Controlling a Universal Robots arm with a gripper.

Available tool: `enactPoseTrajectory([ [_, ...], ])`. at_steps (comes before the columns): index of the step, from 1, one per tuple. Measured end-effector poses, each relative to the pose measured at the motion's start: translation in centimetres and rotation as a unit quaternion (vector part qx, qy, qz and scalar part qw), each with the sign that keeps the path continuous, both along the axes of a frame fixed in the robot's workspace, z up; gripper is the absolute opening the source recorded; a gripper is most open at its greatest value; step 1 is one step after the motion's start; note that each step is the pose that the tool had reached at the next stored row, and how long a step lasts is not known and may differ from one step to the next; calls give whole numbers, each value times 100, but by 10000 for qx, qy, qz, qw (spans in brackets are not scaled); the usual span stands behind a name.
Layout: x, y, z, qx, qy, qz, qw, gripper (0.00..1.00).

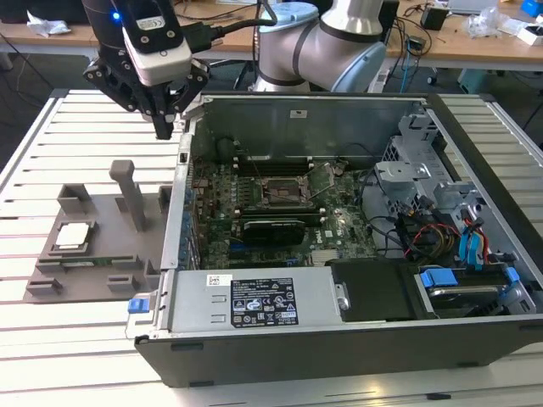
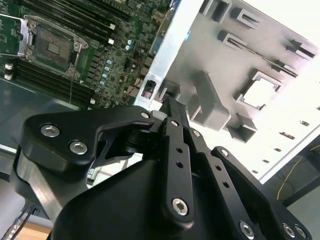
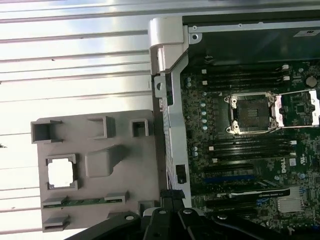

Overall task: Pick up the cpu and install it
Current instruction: 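Reach for the cpu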

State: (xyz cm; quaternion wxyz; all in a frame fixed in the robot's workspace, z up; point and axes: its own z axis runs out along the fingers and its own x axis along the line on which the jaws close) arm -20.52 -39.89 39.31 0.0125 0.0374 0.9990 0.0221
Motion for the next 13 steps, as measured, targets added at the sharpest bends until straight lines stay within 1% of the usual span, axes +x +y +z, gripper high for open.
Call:
enactPoseTrajectory([
  [10,-172,0,0,0,0,0,10000,11],
  [13,-253,0,-1,0,0,0,10000,11],
])
